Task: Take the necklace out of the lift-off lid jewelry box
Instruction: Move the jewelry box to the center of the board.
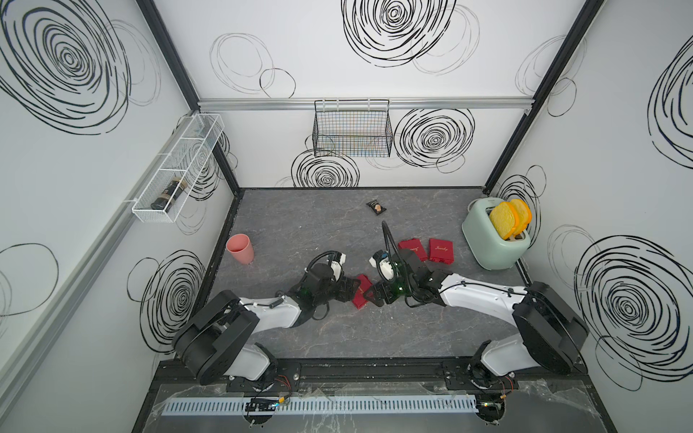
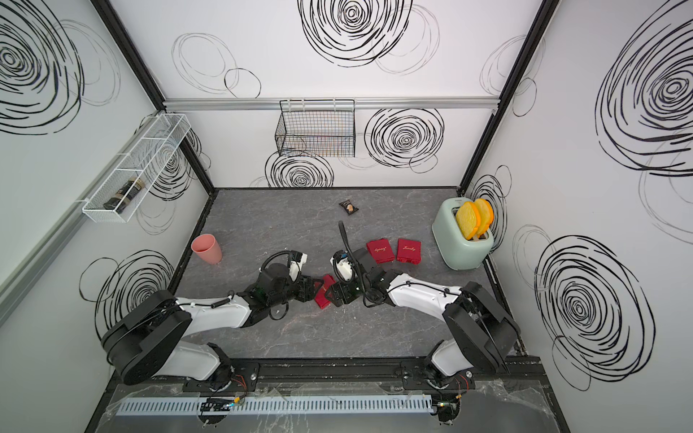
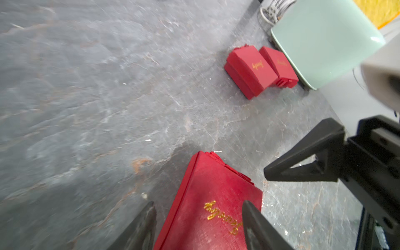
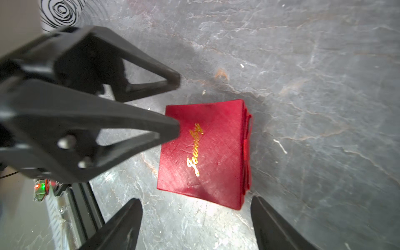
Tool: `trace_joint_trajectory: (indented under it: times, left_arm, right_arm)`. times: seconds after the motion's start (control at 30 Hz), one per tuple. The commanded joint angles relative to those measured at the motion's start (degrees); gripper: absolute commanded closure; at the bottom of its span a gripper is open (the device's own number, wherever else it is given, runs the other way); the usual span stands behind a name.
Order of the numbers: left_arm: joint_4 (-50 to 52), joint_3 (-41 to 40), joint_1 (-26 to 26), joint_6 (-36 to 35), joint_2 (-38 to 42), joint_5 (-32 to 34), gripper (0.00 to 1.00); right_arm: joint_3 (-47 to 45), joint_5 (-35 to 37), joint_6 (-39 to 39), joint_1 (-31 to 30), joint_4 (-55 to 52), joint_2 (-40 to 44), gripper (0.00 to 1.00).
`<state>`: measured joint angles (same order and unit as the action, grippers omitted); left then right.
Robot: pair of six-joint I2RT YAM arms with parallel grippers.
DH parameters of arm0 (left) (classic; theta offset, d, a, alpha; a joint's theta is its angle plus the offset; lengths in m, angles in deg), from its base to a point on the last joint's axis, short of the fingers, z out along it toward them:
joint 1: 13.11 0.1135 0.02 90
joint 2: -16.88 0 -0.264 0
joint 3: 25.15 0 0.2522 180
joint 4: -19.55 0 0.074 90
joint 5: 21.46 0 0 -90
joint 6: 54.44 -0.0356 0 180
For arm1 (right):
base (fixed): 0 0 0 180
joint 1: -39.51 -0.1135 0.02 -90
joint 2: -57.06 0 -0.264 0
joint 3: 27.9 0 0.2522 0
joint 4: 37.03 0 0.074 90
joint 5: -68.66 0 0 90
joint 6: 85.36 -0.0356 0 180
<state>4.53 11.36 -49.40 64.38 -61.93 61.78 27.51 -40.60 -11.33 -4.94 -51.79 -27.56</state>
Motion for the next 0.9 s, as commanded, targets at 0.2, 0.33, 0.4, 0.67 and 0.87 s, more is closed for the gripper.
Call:
trace_joint_trajectory:
  times: [0.2, 0.33, 0.4, 0.67, 0.87]
  left_arm:
    - [8.8, -4.0, -4.0, 2.6, 9.1, 6.9, 0.39]
    - [8.1, -5.7, -4.8, 3.5, 10.5, 6.3, 0.39]
    - [7.9, -5.8, -5.0, 3.5, 10.6, 5.7, 0.40]
    - [5.3, -5.8, -5.3, 3.5, 8.0, 4.3, 0.42]
    - [2.8, -5.0, -5.1, 2.7, 4.7, 3.7, 0.45]
  right_arm:
    - [1.6, 1.9, 3.2, -0.2, 2.2, -4.3, 0.22]
    - [1.8, 0.0, 3.7, -0.4, 1.9, -4.4, 0.23]
    - [1.8, -1.0, 4.4, -0.9, 1.5, -4.5, 0.23]
    - [1.3, -3.8, 5.6, -4.2, -0.3, -3.4, 0.23]
    - [-0.2, -0.8, 4.2, -5.4, -2.3, 0.2, 0.23]
